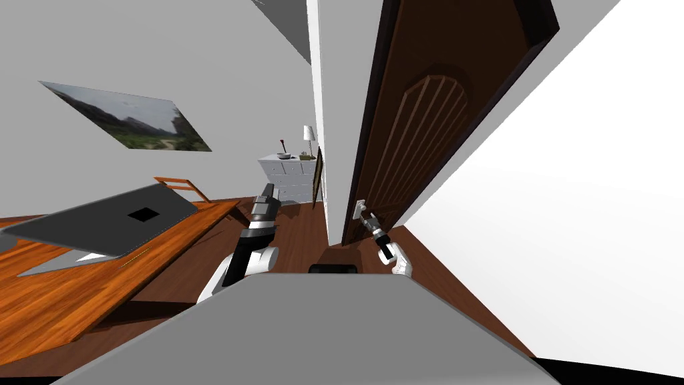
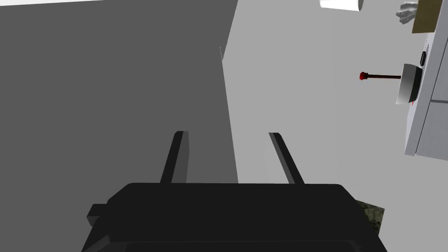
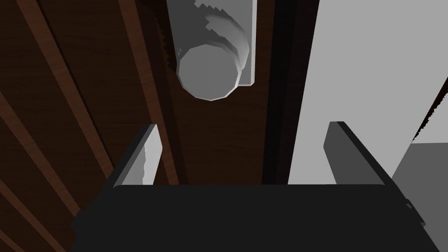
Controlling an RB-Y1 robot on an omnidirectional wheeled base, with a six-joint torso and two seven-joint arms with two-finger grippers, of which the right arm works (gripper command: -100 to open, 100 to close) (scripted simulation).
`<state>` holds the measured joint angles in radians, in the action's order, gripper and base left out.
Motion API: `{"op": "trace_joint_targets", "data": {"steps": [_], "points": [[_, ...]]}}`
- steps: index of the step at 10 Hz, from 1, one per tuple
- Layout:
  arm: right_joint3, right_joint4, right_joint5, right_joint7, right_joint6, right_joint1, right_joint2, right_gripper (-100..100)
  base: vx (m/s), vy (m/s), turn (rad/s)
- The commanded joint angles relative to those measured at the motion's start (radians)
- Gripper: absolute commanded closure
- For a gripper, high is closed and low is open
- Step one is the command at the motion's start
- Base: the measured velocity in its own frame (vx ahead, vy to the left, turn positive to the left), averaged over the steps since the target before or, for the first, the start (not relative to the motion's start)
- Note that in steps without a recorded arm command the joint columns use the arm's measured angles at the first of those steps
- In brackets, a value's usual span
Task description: Pull the door open
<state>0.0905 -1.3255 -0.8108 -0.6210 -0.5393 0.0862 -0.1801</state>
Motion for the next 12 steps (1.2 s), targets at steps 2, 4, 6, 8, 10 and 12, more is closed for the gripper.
{"op": "trace_joint_targets", "data": {"steps": [2, 4, 6, 8, 10, 12], "points": [[0.049, 0.018, 0.017, -0.008, 0.013, -0.011, -0.006, -100, 0.045, 0.035, 0.228], [0.088, 0.041, 0.032, -0.017, 0.015, -0.022, -0.011, -100, 0.049, 0.009, 0.178], [0.122, 0.061, 0.044, -0.025, 0.016, -0.032, -0.015, -100, 0.045, 0.006, 0.199], [0.163, 0.085, 0.06, -0.034, 0.017, -0.044, -0.02, -100, 0.065, -0.006, 0.298], [0.157, 0.098, 0.058, -0.036, 0.01, -0.054, -0.02, 100, 0.013, -0.006, -0.005], [0.157, 0.098, 0.058, -0.036, 0.01, -0.054, -0.02, 100, -0.009, -0.002, 0.001]]}}
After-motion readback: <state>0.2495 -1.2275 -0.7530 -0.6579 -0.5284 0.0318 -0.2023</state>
